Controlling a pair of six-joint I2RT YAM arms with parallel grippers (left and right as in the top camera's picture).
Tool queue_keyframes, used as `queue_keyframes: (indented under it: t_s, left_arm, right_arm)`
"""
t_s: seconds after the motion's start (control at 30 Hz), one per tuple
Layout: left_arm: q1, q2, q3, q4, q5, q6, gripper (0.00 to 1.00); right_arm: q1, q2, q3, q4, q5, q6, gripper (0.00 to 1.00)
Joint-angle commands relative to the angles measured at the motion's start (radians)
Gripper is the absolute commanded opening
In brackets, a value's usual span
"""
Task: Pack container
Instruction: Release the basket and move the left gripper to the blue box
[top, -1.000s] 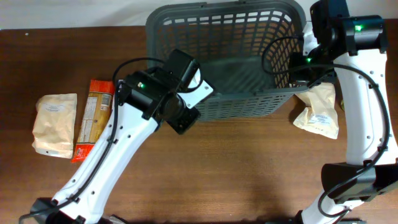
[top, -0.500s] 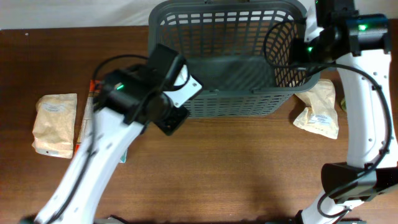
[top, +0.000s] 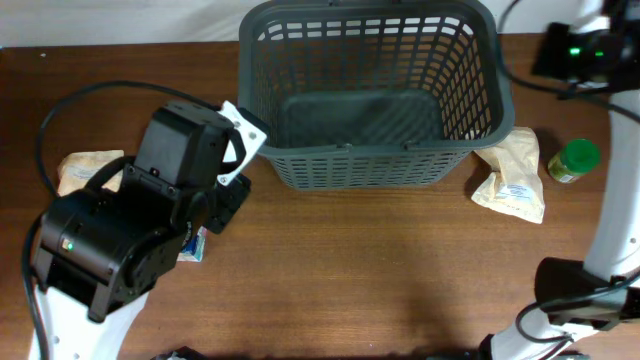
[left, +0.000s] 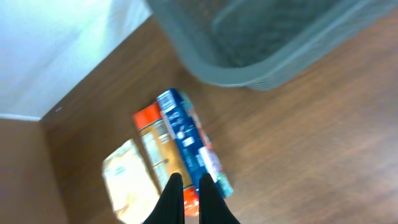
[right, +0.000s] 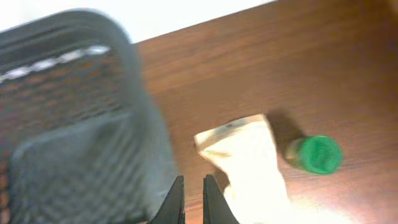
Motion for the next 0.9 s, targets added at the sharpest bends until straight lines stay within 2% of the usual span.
queue_keyframes:
  t_s: [0.0,0.1,0.43,0.87]
  left_arm:
    - [0.005,0.000,0.005,0.004,-0.088,-0.032,0.02]
    - [0.005,0.000,0.005,0.011,-0.088,-0.032,0.02]
    - [0.005,0.000,0.005,0.002,-0.087,-0.032,0.02]
    - [0.005,0.000,0.005,-0.028,-0.087,-0.037,0.02]
  right_arm:
    - [-0.053,0.052,0.016,0.016,-0.091,0.010,0.04]
    - [-0.064,0.095,0.016,0.031,-0.175,0.010,0.04]
    - [-0.021,0.254,0.016,0.057,-0.270,0.018,0.04]
    - [0.110,0.260,0.016,0.063,-0.265,0.006,0.04]
